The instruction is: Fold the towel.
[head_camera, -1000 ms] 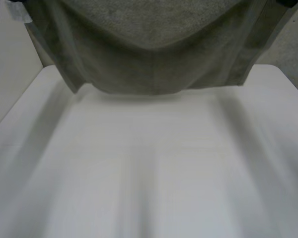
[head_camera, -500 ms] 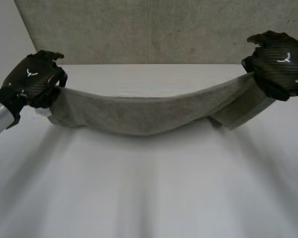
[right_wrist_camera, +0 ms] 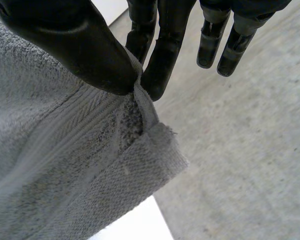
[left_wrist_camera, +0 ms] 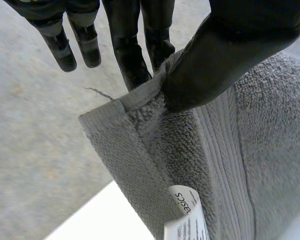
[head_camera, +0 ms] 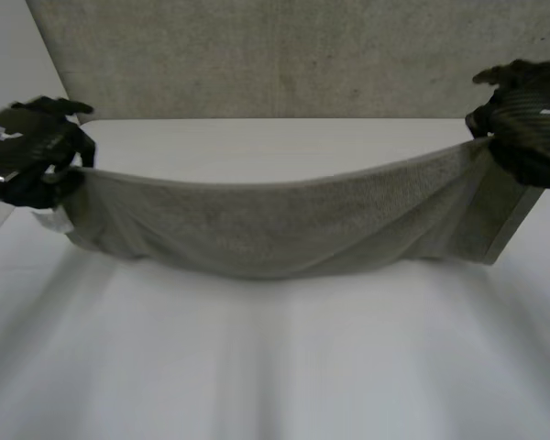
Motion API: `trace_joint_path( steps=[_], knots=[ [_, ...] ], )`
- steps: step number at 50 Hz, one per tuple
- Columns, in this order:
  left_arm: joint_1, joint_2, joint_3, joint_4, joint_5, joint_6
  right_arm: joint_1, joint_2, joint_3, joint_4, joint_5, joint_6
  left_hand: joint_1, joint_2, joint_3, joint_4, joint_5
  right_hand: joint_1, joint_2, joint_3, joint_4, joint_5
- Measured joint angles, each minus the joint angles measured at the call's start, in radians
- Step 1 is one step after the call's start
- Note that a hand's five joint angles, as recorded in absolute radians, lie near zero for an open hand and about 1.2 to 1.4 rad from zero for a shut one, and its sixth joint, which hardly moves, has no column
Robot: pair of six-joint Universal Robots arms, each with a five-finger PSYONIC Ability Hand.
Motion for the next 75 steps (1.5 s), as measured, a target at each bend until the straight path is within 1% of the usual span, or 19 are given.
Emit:
trace_joint_path(
  steps=[5, 12, 19, 24, 35, 41, 47, 59, 60, 61, 62, 63, 65, 66, 67, 69, 71, 72, 75],
  knots=[
    [-0.067, -0.136, 0.069, 0.003, -0.037, 0.009, 0.038, 0.116, -0.035, -0.001, 0.053, -0.074, 0.0, 0.0, 0.0, 0.0, 0.0, 0.0, 0.0, 0.0, 0.0, 0.0],
    [-0.137, -0.339, 0.216, 0.002, -0.147, 0.02, 0.105, 0.274, -0.099, -0.002, 0.155, -0.162, 0.0, 0.0, 0.0, 0.0, 0.0, 0.0, 0.0, 0.0, 0.0, 0.0],
    [-0.187, -0.491, 0.331, -0.003, -0.234, 0.058, 0.15, 0.38, -0.147, -0.028, 0.211, -0.19, 0.0, 0.0, 0.0, 0.0, 0.0, 0.0, 0.0, 0.0, 0.0, 0.0],
    [-0.225, -0.583, 0.386, -0.001, -0.301, 0.114, 0.182, 0.457, -0.175, -0.097, 0.26, -0.191, 0.0, 0.0, 0.0, 0.0, 0.0, 0.0, 0.0, 0.0, 0.0, 0.0],
    [-0.303, -0.698, 0.42, 0.054, -0.442, 0.271, 0.228, 0.601, -0.213, -0.292, 0.347, -0.194, 0.0, 0.0, 0.0, 0.0, 0.0, 0.0, 0.0, 0.0, 0.0, 0.0],
    [-0.335, -0.73, 0.42, 0.109, -0.496, 0.337, 0.238, 0.667, -0.236, -0.339, 0.371, -0.205, 0.0, 0.0, 0.0, 0.0, 0.0, 0.0, 0.0, 0.0, 0.0, 0.0],
    [-0.342, -0.738, 0.419, 0.152, -0.52, 0.349, 0.242, 0.713, -0.252, -0.348, 0.379, -0.249, 0.0, 0.0, 0.0, 0.0, 0.0, 0.0, 0.0, 0.0, 0.0, 0.0],
    [-0.348, -0.778, 0.426, 0.206, -0.528, 0.347, 0.252, 0.785, -0.297, -0.348, 0.389, -0.299, 0.0, -0.003, 0.0, 0.0, 0.0, 0.0, 0.0, 0.0, 0.0, 0.0],
    [-0.35, -0.781, 0.427, 0.208, -0.528, 0.347, 0.253, 0.788, -0.3, -0.348, 0.391, -0.299, -0.051, -0.091, 0.0, 0.0, -0.069, 0.0, 0.0, 0.0, 0.0, 0.0],
    [-0.352, -0.784, 0.428, 0.209, -0.528, 0.348, 0.253, 0.789, -0.302, -0.348, 0.393, -0.299, -0.132, -0.21, 0.0, 0.0, -0.195, -0.002, -0.002, 0.0, 0.0, -0.002],
    [-0.353, -0.786, 0.429, 0.209, -0.529, 0.348, 0.254, 0.79, -0.303, -0.348, 0.395, -0.299, -0.287, -0.377, 0.0, 0.0, -0.341, -0.078, -0.083, 0.0, 0.0, -0.073],
    [-0.354, -0.787, 0.429, 0.209, -0.53, 0.348, 0.254, 0.789, -0.303, -0.348, 0.396, -0.299, -0.369, -0.461, 0.0, 0.0, -0.447, -0.122, -0.129, 0.0, 0.0, -0.119],
    [-0.357, -0.787, 0.429, 0.209, -0.535, 0.348, 0.255, 0.783, -0.303, -0.348, 0.404, -0.297, -0.706, -0.802, 0.0, 0.0, -0.777, -0.327, -0.323, 0.0, 0.0, -0.328],
    [-0.358, -0.786, 0.429, 0.209, -0.537, 0.348, 0.255, 0.781, -0.302, -0.348, 0.407, -0.297, -0.787, -0.885, 0.0, 0.0, -0.878, -0.372, -0.378, 0.0, 0.0, -0.387],
    [-0.36, -0.784, 0.43, 0.21, -0.543, 0.348, 0.256, 0.773, -0.301, -0.349, 0.414, -0.296, -0.894, -0.996, 0.0, 0.0, -0.984, -0.492, -0.485, 0.0, 0.0, -0.503],
    [-0.363, -0.776, 0.43, 0.209, -0.559, 0.348, 0.257, 0.749, -0.296, -0.353, 0.437, -0.29, -0.955, -1.068, 0.0, 0.0, -1.067, -0.674, -0.682, 0.0, 0.0, -0.721],
    [-0.364, -0.766, 0.429, 0.209, -0.57, 0.347, 0.257, 0.728, -0.29, -0.358, 0.453, -0.284, -0.961, -1.072, 0.0, 0.0, -1.077, -0.8, -0.812, 0.0, 0.0, -0.858],
    [-0.365, -0.754, 0.428, 0.209, -0.579, 0.346, 0.257, 0.705, -0.283, -0.364, 0.466, -0.276, -0.961, -1.073, 0.0, 0.0, -1.08, -0.9, -0.92, 0.0, 0.0, -0.995],
    [-0.366, -0.715, 0.42, 0.208, -0.594, 0.342, 0.255, 0.644, -0.259, -0.378, 0.485, -0.24, -0.961, -1.073, 0.0, 0.0, -1.08, -1.034, -1.088, 0.0, 0.0, -1.119]
  ],
)
